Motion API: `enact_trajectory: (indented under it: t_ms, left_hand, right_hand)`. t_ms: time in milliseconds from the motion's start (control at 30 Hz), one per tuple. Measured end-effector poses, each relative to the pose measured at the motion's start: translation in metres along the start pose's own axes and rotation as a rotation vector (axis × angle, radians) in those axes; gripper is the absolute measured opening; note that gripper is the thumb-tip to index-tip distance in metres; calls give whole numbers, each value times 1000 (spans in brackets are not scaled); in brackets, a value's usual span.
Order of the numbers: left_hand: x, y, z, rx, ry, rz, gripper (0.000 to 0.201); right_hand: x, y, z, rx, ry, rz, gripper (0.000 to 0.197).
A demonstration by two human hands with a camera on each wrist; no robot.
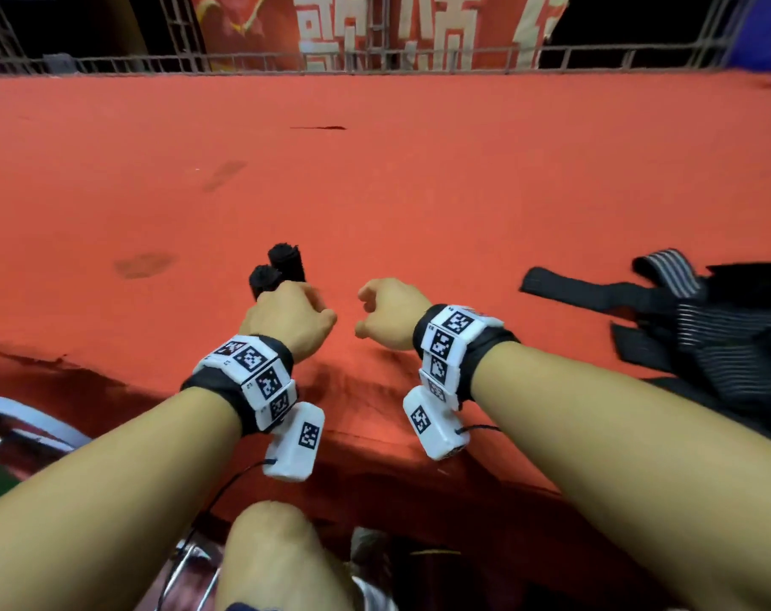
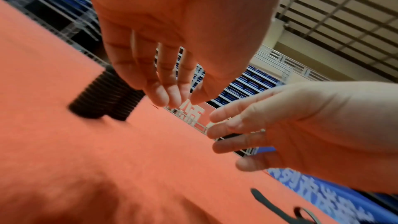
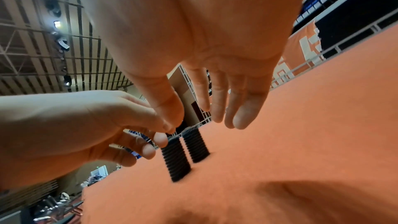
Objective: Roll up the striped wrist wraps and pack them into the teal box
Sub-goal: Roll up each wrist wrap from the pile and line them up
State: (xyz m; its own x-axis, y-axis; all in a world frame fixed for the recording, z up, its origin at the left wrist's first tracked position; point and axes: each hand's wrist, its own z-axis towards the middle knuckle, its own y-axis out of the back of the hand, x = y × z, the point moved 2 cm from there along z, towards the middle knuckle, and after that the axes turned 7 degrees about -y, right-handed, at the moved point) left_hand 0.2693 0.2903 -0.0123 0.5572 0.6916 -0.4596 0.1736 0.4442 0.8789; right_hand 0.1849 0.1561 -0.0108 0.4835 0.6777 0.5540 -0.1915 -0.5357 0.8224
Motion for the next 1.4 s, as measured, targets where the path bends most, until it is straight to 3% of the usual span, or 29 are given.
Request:
enact_trajectory:
  t_ms: [233, 433, 600, 767, 900, 1067, 1167, 1333, 1400]
  left_hand:
    - [-134, -53, -29, 168, -272, 70, 9]
    - [-240, -115, -65, 340, -530, 0, 2]
    - [-308, -165, -106, 502, -705, -48, 15]
    - [-334, -205, -130, 552, -719, -33, 47]
    - [-338, -223, -135, 550, -653, -51, 51]
    - [-335, -227, -132, 427, -653, -34, 74]
    - [-336, -227, -129, 468, -673, -9, 57]
    - [-337, -226, -128, 431, -685, -33, 18]
    - [-337, -226, -126, 426, -677, -87, 13]
  right_hand:
    - [-115, 69, -88, -187, -149, -173, 44]
    - [-208, 112, -168, -336, -344, -169, 37]
    - [-280, 139, -223, -463, -501, -128, 33]
    - [-325, 139, -248, -457, -567, -79, 44]
    - [-345, 130, -252, -428, -580, -8, 60]
    - [-352, 125, -245, -496, -574, 23, 64]
    - [-357, 126, -244, -515, -567, 31, 54]
    - [-359, 127, -247, -610, -611, 195, 15]
    - [-356, 129, -249, -690, -584, 287, 14]
